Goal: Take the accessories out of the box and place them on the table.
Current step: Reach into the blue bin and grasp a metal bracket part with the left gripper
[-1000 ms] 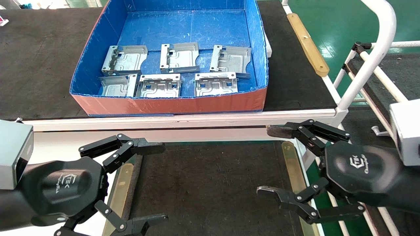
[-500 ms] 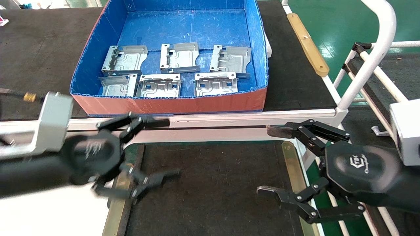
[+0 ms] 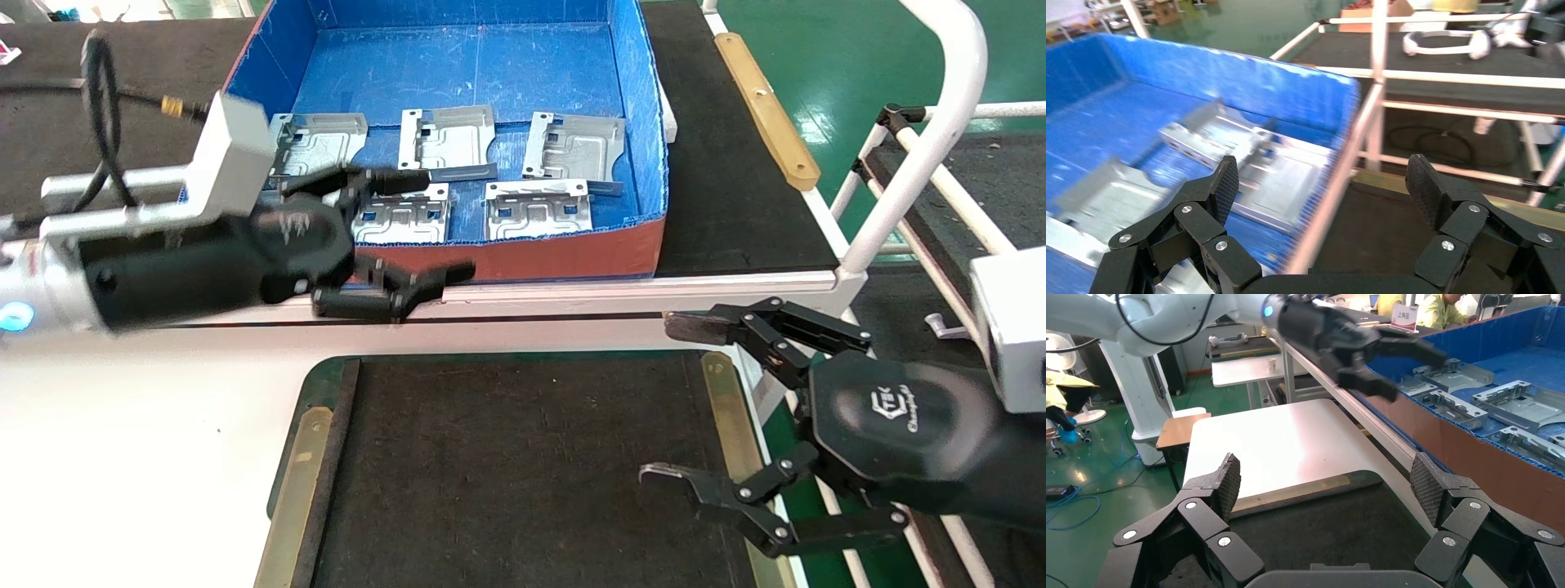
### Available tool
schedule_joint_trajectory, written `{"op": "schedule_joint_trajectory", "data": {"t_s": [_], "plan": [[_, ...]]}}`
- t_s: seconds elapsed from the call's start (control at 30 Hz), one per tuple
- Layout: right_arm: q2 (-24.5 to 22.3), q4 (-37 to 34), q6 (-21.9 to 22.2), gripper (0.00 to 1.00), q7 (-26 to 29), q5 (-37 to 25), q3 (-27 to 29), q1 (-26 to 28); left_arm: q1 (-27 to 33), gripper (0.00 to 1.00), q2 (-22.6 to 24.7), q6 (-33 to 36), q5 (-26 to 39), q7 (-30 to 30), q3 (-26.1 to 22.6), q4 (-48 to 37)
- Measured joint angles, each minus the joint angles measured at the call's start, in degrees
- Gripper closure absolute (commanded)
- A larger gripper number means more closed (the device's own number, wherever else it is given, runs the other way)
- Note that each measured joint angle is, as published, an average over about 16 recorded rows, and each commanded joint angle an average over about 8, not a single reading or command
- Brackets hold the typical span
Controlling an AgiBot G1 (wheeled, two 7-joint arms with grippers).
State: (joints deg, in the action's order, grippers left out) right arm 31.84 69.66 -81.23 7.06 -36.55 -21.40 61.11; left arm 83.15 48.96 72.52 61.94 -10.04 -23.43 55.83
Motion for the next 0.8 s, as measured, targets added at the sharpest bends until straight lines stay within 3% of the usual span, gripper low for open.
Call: {"op": "schedule_joint_trajectory", "data": {"t_s": [0.4,0.8], "plan": [[0.0,0.0,0.0,0.0,0.0,0.0,0.0,0.0,10.08,0.0,6.47,-6.05,6.34,0.68,-2.1,-15.64],[0.0,0.0,0.0,0.0,0.0,0.0,0.0,0.0,14.59,0.0,10.52,-11.63,9.48,-2.77,-3.46,-25.2]]}}
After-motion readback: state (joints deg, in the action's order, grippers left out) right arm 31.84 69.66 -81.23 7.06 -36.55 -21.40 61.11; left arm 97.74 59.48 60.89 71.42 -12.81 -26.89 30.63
